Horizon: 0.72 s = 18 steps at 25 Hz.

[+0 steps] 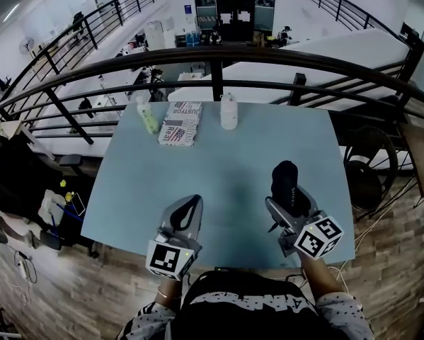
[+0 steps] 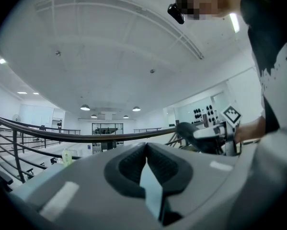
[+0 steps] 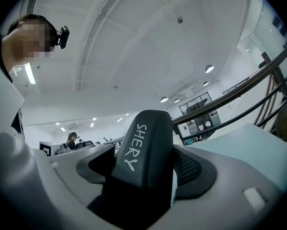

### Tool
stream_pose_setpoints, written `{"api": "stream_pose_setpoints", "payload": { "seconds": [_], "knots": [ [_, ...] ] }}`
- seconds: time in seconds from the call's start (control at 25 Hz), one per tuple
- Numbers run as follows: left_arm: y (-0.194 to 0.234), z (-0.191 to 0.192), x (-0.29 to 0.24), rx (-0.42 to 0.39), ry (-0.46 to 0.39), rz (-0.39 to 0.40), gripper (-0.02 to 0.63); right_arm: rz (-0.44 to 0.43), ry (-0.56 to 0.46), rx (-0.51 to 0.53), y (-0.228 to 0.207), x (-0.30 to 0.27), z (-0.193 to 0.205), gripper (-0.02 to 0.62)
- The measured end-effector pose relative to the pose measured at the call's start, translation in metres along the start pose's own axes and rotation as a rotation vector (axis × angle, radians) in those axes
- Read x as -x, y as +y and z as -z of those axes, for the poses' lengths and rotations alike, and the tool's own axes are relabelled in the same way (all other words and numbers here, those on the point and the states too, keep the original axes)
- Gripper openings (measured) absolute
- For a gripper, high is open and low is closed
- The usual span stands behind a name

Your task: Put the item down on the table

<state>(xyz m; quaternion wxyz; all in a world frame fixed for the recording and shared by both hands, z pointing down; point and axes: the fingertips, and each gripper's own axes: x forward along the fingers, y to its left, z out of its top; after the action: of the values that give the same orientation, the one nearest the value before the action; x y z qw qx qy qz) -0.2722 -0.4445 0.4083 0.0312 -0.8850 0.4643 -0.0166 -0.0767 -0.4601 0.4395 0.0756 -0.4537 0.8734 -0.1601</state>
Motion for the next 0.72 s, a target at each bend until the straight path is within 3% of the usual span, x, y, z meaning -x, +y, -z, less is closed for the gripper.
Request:
{"api": "stream_pose_setpoints", "payload": {
  "seconds": [0.4, 0.72],
  "knots": [
    [0.043, 0.006, -0.014, -0.034, -0.011, 0.057, 0.000, 0.103, 0.033, -0.006, -0.012, -0.034, 0.026, 0.387],
    [0.069, 0.012, -0.034, -0.015, -0.009, 0.083, 0.000, 0.168, 0.076, 0.000, -0.031, -0.059, 0.043, 0.387]
  ]
}}
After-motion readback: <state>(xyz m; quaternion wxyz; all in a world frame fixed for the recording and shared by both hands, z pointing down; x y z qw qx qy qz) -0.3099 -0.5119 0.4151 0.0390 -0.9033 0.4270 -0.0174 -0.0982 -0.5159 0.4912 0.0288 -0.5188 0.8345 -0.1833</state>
